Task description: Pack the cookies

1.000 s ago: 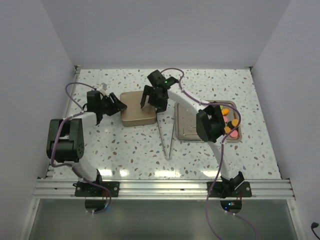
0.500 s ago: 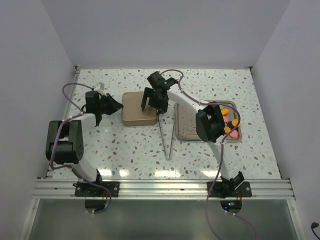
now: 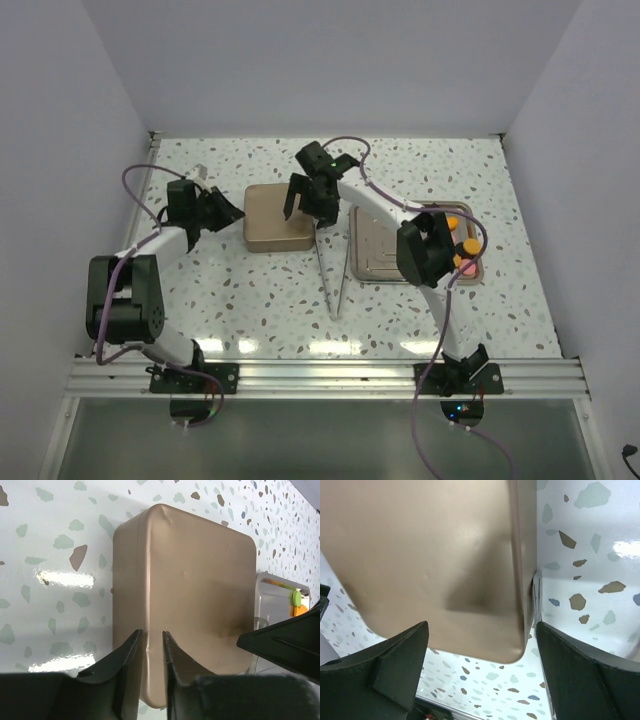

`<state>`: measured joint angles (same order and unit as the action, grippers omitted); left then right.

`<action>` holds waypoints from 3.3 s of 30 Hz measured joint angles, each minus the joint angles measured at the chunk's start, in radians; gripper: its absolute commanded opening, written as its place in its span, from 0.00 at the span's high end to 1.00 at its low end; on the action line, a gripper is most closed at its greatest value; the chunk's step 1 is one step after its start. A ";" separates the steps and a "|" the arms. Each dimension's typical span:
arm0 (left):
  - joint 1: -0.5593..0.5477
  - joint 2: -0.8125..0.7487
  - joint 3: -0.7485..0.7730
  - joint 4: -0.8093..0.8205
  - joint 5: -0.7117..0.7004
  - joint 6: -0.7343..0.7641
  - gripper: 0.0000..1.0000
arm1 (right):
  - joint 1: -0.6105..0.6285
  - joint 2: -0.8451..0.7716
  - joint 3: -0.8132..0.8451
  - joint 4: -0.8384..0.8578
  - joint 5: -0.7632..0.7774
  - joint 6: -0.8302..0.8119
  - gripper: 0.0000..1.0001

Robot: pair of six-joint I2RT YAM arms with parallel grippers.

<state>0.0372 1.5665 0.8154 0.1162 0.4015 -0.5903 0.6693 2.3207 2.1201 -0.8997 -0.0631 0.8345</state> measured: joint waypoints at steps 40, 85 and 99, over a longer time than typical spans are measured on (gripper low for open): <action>0.019 -0.663 -0.085 -0.254 -0.229 -0.002 0.03 | -0.021 -0.992 -0.445 0.139 0.073 -0.197 0.01; -0.153 -0.411 -0.719 0.634 -0.766 0.489 0.00 | -0.021 -1.783 -1.511 0.494 0.228 -0.533 0.01; -0.066 -0.122 -0.628 1.016 -0.523 0.554 0.00 | -0.021 -1.657 -1.525 0.584 0.202 -0.566 0.01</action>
<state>-0.0284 1.4448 0.1875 1.1324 -0.1219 -0.0368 0.6479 0.6640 0.5953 -0.3161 0.1390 0.2680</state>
